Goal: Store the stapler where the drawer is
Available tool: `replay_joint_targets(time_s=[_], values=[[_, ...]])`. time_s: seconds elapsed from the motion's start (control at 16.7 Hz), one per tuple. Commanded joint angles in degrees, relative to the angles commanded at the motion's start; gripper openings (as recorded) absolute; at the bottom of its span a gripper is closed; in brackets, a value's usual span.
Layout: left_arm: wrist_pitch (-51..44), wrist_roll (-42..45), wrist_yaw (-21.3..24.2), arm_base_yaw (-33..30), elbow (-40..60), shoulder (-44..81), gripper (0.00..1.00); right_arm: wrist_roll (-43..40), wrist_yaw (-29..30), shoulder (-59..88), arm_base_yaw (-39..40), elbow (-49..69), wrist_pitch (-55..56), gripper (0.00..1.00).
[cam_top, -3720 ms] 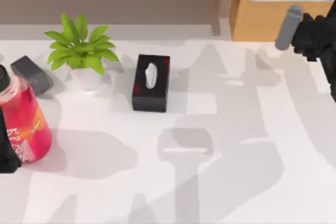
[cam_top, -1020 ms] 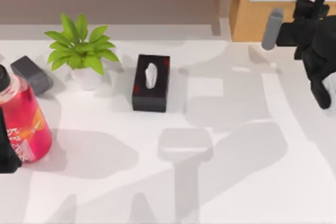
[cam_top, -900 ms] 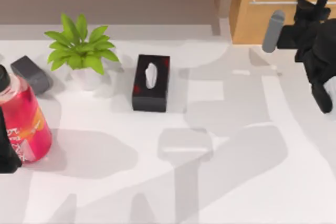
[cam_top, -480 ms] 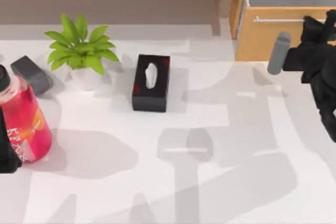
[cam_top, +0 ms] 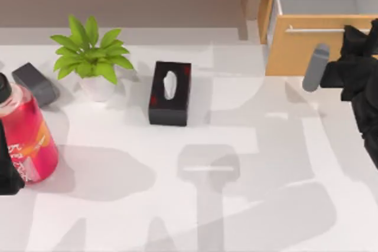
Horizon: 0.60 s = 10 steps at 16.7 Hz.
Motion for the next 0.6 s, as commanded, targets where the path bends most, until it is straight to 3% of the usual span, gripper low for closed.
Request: replay_joint_targets(time_s=[0.3,0.6], values=[[0.0,0.0,0.0,0.0,0.0,0.0,1.0,0.0,1.5,-3.3,1.6,-10.4,5.6,0.0],[0.0,0.0,0.0,0.0,0.0,0.0,1.0,0.0,1.7,-3.7,1.6,-10.9,6.2,0.0]])
